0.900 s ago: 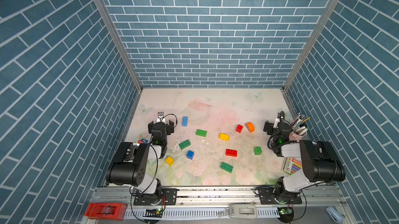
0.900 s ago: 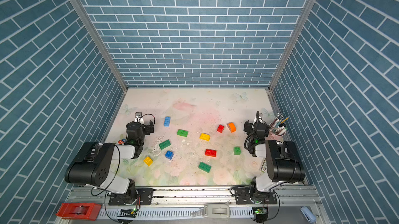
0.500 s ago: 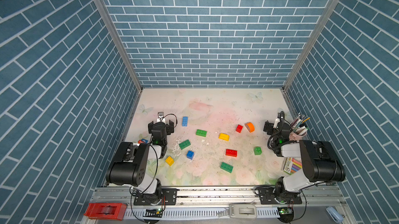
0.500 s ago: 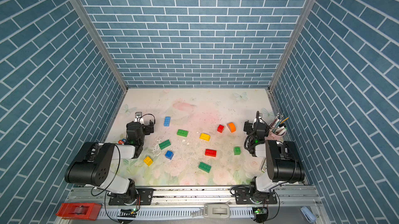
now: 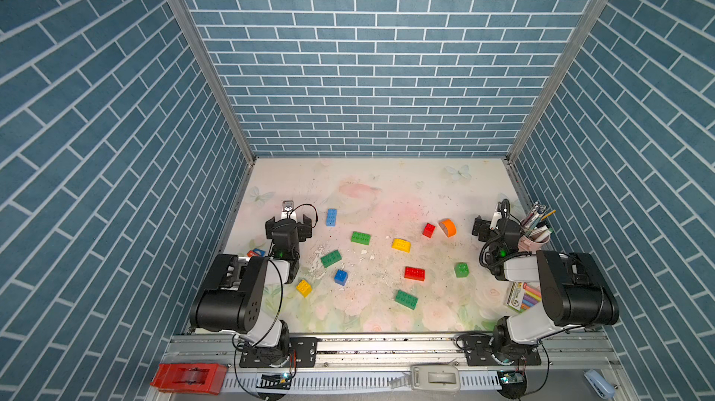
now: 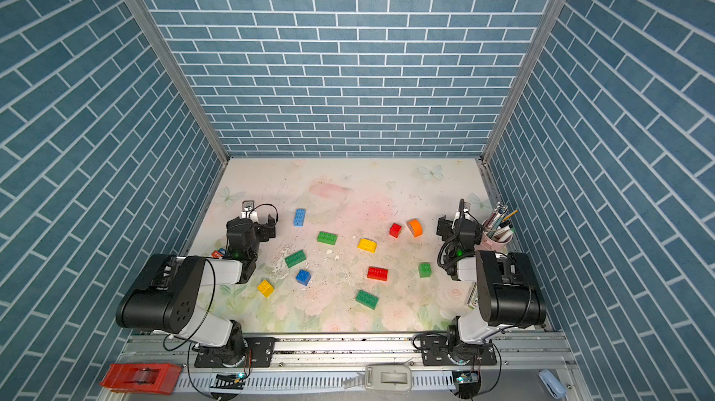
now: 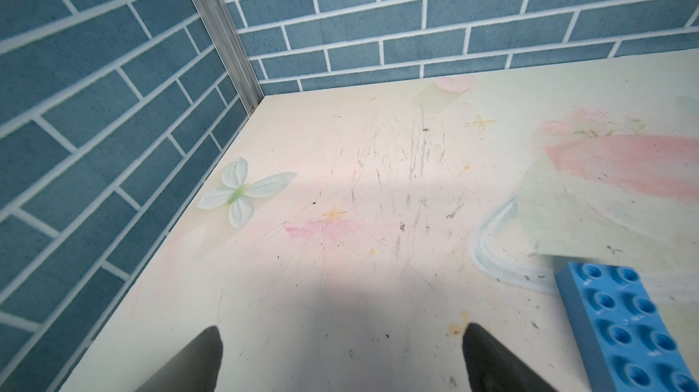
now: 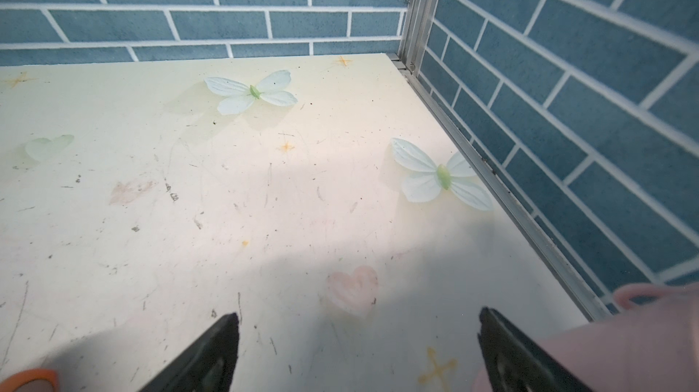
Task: Assemble an ice cream with lego
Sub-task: Move the lego brick at the center of the board.
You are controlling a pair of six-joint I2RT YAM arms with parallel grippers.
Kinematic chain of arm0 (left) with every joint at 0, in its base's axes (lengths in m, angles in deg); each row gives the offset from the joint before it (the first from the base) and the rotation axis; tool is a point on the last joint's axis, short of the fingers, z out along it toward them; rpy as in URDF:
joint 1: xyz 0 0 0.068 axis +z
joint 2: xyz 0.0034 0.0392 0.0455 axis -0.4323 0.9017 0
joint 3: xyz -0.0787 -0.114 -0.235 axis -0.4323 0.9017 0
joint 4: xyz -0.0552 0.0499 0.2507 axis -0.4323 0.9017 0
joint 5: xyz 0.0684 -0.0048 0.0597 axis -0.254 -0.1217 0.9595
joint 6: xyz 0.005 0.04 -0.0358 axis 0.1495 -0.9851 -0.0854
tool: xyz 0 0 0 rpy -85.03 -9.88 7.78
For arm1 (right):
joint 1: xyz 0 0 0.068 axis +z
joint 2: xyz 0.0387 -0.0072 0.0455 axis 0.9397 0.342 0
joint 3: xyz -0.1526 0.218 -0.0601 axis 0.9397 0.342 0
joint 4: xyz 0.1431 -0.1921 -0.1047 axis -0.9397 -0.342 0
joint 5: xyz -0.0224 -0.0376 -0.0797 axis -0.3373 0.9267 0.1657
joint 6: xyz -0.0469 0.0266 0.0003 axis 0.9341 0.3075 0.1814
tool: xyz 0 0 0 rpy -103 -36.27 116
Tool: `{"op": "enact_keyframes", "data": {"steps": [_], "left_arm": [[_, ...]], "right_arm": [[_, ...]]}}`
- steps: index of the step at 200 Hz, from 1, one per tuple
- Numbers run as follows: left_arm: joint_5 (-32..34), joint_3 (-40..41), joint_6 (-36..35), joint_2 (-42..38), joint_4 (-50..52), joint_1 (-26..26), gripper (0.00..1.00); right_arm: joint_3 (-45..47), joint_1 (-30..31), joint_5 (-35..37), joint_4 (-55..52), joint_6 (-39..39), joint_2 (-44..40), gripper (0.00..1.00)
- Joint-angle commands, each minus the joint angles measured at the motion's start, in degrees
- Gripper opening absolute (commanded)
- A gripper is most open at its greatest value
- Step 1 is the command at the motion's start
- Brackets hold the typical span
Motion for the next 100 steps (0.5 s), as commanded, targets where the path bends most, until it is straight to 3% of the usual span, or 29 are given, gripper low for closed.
{"op": "enact_keyframes", "data": {"steps": [1, 54, 81, 100], "left_arm": [[-0.1, -0.9, 0.2, 0.0, -0.2, 0.3, 1.00], [0.0, -0.6, 0.2, -0.1, -0.7, 0.3, 0.99], [0.7, -1.0, 0.4, -4.1, 3.2, 0.2, 1.00], [1.0, -3.8, 1.0, -9.6, 13.7, 0.2, 1.00]], "right_arm": [[-0.7, -0.2, 0.6, 0.8, -1.1, 0.1, 0.99], [-0.6, -0.2, 0.8, 1.0, -0.9, -0.2, 0.99], [-4.2, -0.2, 0.7, -10.6, -0.9, -5.6, 0.99], [-7.2, -0.2, -0.8, -23.3, -1.9, -12.1, 0.99]]}}
